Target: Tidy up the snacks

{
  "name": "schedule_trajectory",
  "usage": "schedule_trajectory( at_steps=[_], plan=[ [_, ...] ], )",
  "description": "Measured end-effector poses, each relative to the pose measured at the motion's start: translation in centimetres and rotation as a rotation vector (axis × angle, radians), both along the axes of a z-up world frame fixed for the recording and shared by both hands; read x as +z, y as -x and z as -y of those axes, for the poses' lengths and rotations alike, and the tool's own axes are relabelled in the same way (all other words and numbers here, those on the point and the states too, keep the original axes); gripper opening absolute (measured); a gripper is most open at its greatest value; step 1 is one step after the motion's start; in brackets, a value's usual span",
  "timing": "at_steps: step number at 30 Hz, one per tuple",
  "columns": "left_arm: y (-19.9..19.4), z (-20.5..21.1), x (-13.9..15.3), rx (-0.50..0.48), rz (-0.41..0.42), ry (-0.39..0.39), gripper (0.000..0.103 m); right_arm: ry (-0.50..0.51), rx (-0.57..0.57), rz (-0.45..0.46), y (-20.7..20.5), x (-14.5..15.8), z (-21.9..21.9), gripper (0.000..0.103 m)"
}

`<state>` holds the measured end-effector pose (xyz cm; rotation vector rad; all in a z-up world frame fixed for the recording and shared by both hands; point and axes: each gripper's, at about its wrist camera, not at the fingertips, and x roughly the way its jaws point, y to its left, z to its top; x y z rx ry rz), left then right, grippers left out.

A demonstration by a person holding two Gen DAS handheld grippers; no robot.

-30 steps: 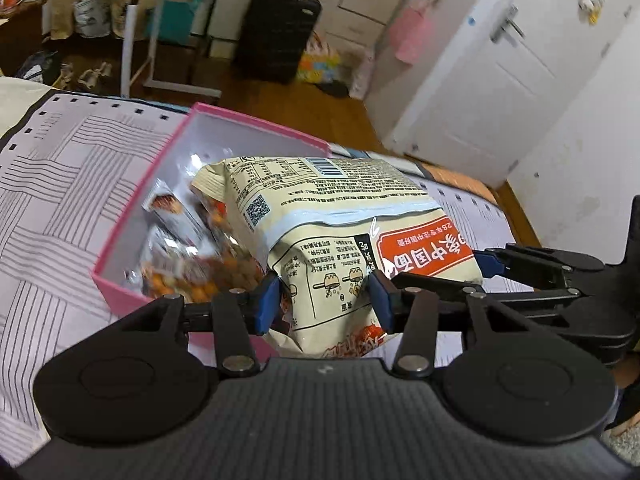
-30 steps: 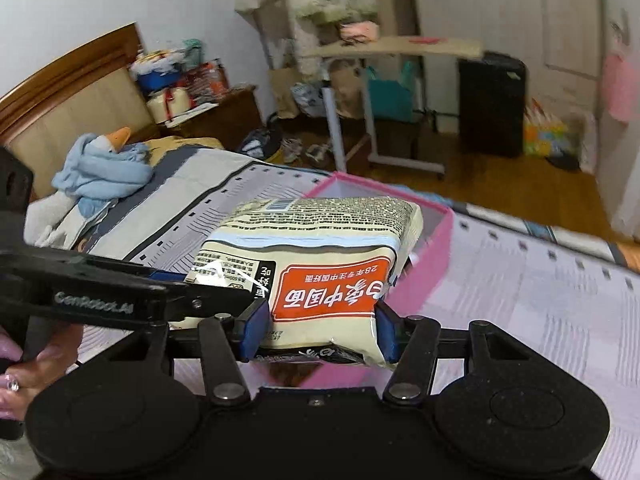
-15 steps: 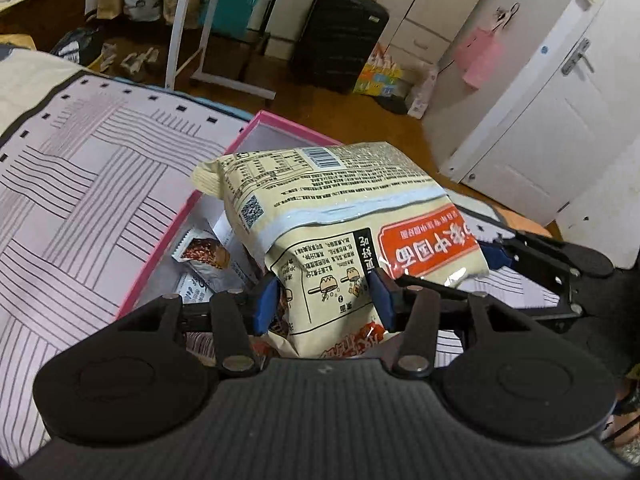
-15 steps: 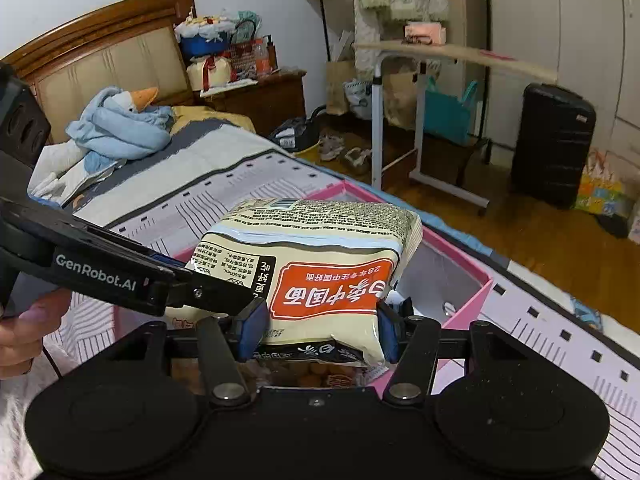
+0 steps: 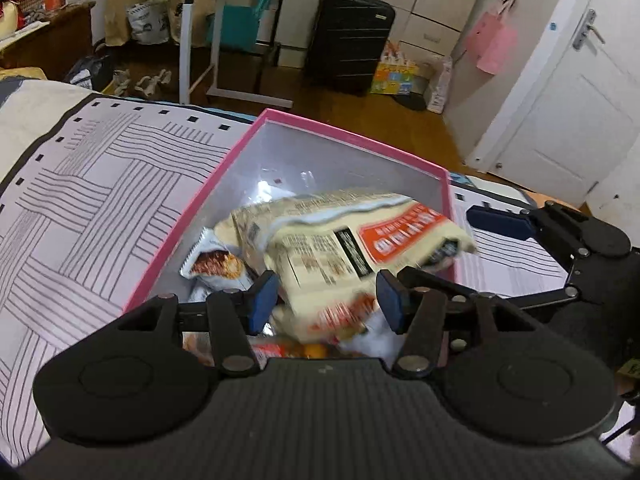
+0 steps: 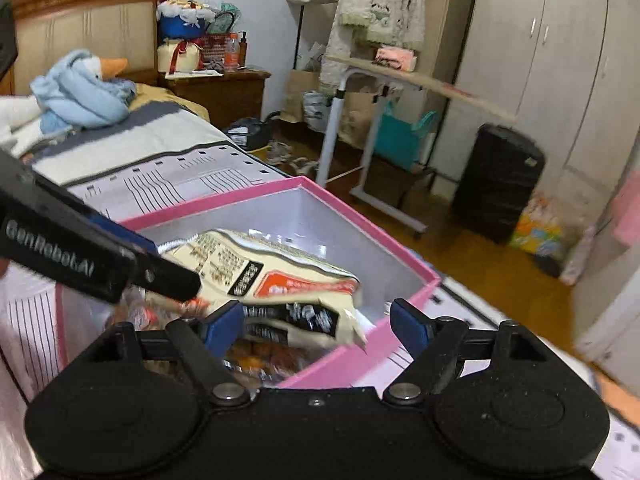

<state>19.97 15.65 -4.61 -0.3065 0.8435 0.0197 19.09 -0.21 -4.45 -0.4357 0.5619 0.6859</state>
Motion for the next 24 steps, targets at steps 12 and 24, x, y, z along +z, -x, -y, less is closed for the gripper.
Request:
schedule_trajectory(
  at_steps=[12,24],
  plan=[
    [6.4,2.4,4.8,-0.070,0.055,-0.033,0.053,-0.139,-0.154,-0.121,8.0,4.7,6.7,0.084],
    [12.0,6.1,9.7,-0.176,0.126,-0.087,0.055,-0.240,-0.314,-0.077,13.9,8.2,11.0,0.084]
  ],
)
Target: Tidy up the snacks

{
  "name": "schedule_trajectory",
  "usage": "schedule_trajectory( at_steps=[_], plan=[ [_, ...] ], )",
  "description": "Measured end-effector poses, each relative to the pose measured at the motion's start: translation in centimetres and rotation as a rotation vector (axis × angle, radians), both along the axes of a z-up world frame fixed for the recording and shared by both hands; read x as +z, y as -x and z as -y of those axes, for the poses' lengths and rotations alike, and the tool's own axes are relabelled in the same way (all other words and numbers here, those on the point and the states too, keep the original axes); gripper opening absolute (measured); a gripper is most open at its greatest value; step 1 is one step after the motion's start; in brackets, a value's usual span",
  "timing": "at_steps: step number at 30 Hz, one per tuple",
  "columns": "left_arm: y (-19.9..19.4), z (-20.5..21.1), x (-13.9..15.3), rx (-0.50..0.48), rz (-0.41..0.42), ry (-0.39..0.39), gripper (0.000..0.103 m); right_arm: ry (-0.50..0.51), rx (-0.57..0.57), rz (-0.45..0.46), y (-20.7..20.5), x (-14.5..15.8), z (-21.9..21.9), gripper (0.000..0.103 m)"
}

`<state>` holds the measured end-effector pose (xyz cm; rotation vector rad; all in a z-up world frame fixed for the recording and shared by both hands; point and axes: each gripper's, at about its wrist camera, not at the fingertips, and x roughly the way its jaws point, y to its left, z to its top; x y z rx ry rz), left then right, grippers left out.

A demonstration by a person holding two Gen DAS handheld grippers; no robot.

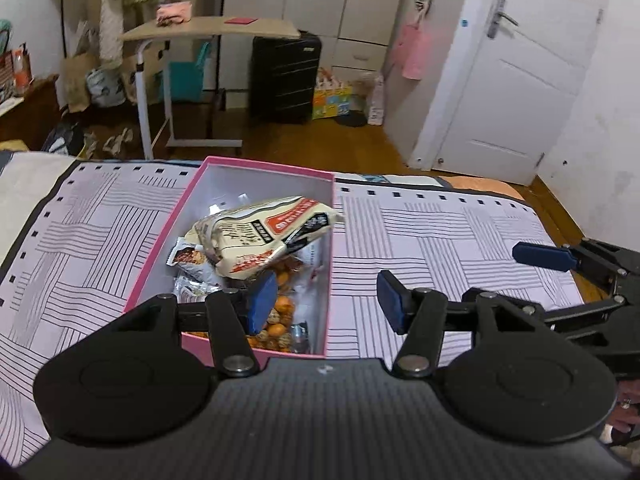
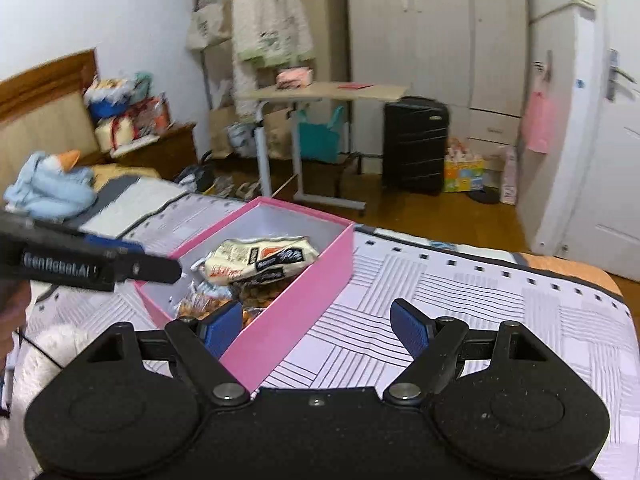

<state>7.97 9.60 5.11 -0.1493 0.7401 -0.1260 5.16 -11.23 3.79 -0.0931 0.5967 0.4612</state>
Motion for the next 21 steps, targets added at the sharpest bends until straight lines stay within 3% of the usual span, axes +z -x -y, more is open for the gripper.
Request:
schedule_trajectory(
  at_steps=[6,14,21],
  plan=[
    [2.1,1.8,0.6,-0.038,0.012,-0.058,0.056,-0.034,-0.052,0.027,3.0,0.8,1.4,0.085],
    [4.7,4.3,0.4,-0.072,0.036,-0.126,0.057,-0.042,-0.163,-0.009,5.1,-0.7,2.7,0.085],
    [5.7,5.4,-0.8,-0.089,0.028,-0.120,0.060,-0.010,-0.274,0.003,7.0,-2.2,2.9,0.089]
  ],
)
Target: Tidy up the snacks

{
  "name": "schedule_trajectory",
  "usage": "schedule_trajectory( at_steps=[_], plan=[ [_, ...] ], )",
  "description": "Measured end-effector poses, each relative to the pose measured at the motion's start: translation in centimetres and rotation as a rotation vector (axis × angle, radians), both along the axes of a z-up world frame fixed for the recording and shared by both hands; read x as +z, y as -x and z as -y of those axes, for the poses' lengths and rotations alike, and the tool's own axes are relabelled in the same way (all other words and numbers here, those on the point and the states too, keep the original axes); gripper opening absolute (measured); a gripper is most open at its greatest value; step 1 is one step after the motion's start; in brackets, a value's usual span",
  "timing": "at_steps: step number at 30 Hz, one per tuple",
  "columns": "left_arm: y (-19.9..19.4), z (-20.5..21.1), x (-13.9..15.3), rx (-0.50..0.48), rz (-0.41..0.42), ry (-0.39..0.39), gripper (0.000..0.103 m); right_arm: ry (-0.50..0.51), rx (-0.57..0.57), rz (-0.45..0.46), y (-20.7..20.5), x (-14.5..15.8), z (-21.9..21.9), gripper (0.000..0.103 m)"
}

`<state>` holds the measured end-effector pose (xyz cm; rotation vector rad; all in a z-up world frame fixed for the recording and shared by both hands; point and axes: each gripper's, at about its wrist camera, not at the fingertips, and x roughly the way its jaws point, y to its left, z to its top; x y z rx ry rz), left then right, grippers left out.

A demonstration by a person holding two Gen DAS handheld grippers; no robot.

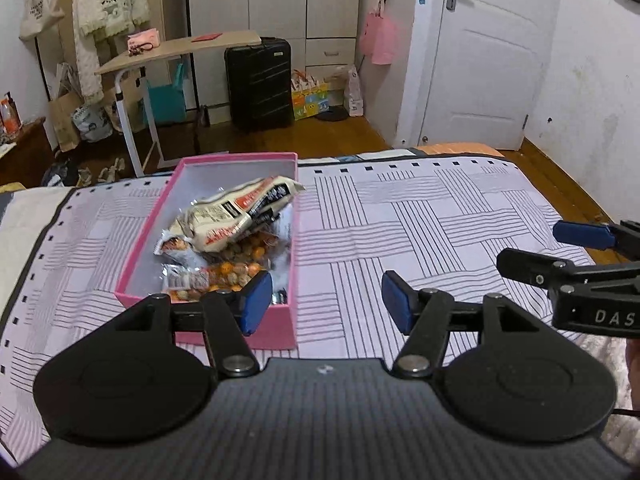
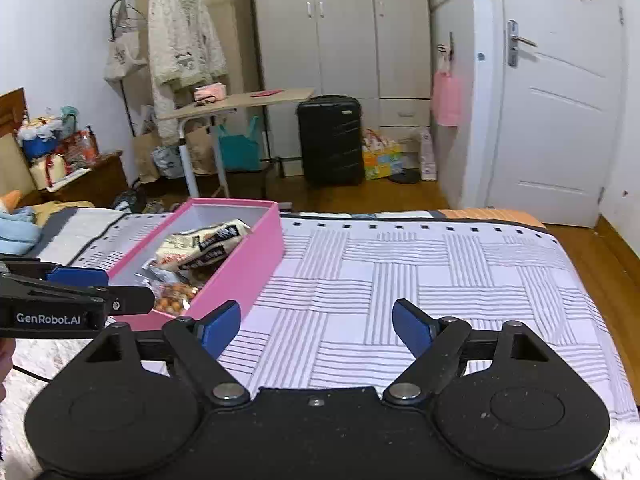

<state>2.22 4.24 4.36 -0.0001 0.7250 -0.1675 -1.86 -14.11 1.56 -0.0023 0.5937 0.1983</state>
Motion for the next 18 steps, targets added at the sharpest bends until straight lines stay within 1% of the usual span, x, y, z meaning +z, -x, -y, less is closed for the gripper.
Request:
schedule_trajectory(
  at_steps=[2,4,6,8,9,10,13,15,18],
  plan=[
    [0.0,0.1,-0.3,-0.002,-0.005,0.010,0.062,0.002,-0.012,-0.013,0.2,-0.2,0.0,0.095],
    [0.3,0.4,-0.6,-0.006,-0.003,0.011,0.068,0.003,-0.030,-0.014,0.3,-0.2,-0.1,0.098],
    [0.4,0.8,-0.8,-0.010,-0.002,-0.003,0.071,0.013,-0.055,-0.024,0.4,-0.2,-0.2,0.101],
    [0.5,1.1,-1.1,-0.010,-0.005,-0.017,0.072,0.035,-0.089,-0.046,0.4,-0.3,-0.5,0.101],
    [0.6,1.2,-1.2,-0.008,-0.006,-0.019,0.076,0.044,-0.103,-0.054,0.3,-0.3,-0.5,0.101],
    [0.7,1.2,-1.4,-0.008,-0.006,-0.016,0.083,0.050,-0.114,-0.058,0.3,-0.3,-0.5,0.101],
    [1.0,1.0,-1.5,-0.003,0.013,-0.005,0.092,0.049,-0.142,-0.051,0.7,-0.4,-0.3,0.101],
    [1.0,0.9,-1.6,0.003,0.023,-0.004,0.096,0.047,-0.155,-0.047,0.9,-0.4,-0.2,0.101],
    [1.2,0.8,-1.6,0.017,0.040,-0.013,0.098,0.036,-0.159,-0.042,1.3,-0.2,0.1,0.101]
  ],
)
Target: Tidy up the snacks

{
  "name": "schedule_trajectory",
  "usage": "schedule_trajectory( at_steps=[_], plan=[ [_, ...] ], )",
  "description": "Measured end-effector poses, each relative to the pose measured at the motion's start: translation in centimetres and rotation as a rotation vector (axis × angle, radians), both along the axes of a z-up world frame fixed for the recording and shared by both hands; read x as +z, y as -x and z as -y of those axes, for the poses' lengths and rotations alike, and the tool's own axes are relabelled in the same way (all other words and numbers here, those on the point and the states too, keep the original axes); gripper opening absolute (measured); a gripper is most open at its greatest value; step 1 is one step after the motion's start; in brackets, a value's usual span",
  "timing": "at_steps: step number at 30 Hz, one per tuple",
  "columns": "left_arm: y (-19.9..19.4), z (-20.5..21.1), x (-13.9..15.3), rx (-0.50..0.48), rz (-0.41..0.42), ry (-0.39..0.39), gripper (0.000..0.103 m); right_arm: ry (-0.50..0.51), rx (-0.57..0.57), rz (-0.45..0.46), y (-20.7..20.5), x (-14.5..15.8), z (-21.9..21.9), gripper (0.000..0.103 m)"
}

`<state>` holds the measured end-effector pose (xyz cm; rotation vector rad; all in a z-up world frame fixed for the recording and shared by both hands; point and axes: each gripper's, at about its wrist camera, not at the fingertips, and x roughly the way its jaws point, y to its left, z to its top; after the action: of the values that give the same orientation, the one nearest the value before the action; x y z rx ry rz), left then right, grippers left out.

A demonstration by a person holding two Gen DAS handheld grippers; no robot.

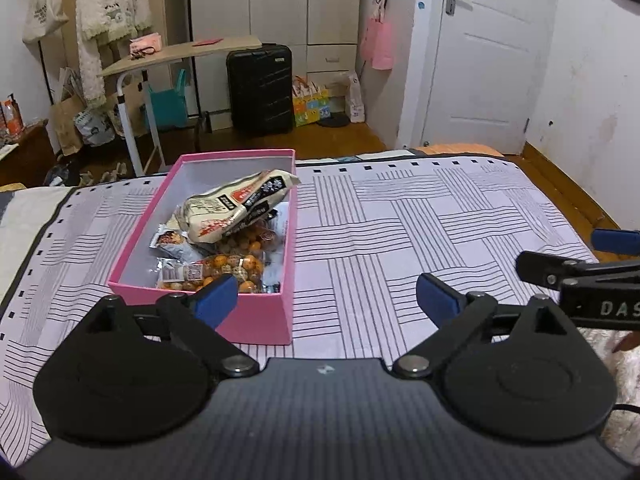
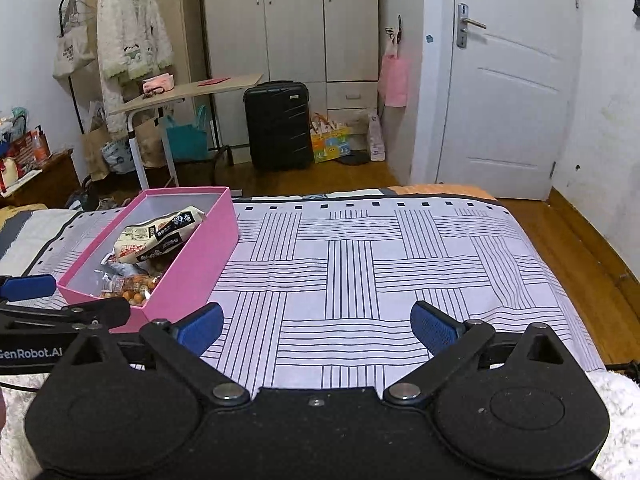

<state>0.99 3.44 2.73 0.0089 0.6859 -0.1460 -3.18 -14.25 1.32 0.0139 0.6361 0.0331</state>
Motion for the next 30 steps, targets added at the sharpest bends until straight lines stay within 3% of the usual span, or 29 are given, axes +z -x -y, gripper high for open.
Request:
schedule_trajectory(
  at_steps=[13,30],
  plan=[
    [1.7,0.3,0.3,0.009,0.071,-0.007,0.098,0.019,0.020,0.042,1.7,-0.1,-0.5,0.101],
    [2.4,0.2,-0.4,0.070,0.084,-0.077,0.098,0.064,-0.016,0.044,2.3,-0.4,-0.3,0.101]
  ],
)
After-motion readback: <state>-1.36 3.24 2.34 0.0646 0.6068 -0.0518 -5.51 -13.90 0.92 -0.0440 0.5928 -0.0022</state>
